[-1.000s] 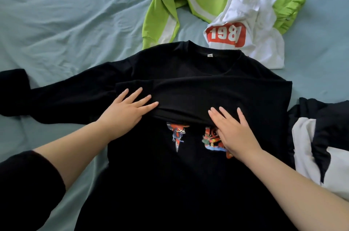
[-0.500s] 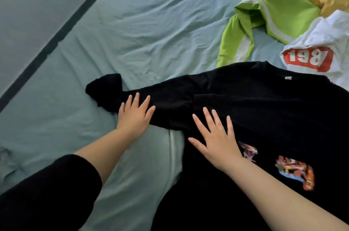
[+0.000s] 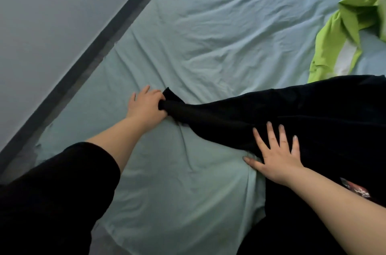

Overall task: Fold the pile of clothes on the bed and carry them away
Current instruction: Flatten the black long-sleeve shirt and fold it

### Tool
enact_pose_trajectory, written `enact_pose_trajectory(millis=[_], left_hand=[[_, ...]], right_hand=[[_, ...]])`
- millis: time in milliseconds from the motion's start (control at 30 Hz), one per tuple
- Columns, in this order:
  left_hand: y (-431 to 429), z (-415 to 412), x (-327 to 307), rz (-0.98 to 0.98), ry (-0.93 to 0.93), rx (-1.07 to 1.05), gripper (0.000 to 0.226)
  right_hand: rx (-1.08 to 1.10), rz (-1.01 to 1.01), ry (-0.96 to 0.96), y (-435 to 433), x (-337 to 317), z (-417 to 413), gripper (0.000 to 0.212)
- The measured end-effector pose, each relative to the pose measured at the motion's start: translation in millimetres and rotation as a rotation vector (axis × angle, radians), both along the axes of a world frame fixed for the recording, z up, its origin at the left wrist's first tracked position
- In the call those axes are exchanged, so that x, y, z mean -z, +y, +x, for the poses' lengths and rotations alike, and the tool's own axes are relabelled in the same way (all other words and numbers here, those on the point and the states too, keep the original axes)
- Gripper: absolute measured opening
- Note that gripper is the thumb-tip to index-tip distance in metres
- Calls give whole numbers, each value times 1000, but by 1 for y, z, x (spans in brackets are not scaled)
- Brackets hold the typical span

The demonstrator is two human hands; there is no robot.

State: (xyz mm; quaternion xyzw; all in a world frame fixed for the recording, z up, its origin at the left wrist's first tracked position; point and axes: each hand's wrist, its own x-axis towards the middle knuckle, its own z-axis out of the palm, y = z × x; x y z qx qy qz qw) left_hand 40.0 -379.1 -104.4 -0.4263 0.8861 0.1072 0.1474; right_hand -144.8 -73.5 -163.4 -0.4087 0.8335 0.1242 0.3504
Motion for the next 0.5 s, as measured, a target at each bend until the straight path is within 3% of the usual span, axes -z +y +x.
enact_pose_trajectory(millis=[100,167,267,400,500], left_hand=[[-12,4,-20,324,344,-353,15],[-23,16,-27,449,395,-503,13],[-45,51,-31,446,365,-626,31],[-46,79,-18,236,377,-686,42],[-15,69,-9,458,455,-694,83]], right_hand=[[-6,32,-3,0,-5,1,87],[-1,59,-8,0,-8,0,87],[-4,84,-12,-4,-13,1,89],[2,95,-16,-6,-16,3,90],[-1,104,-10,-6,-16,4,89]])
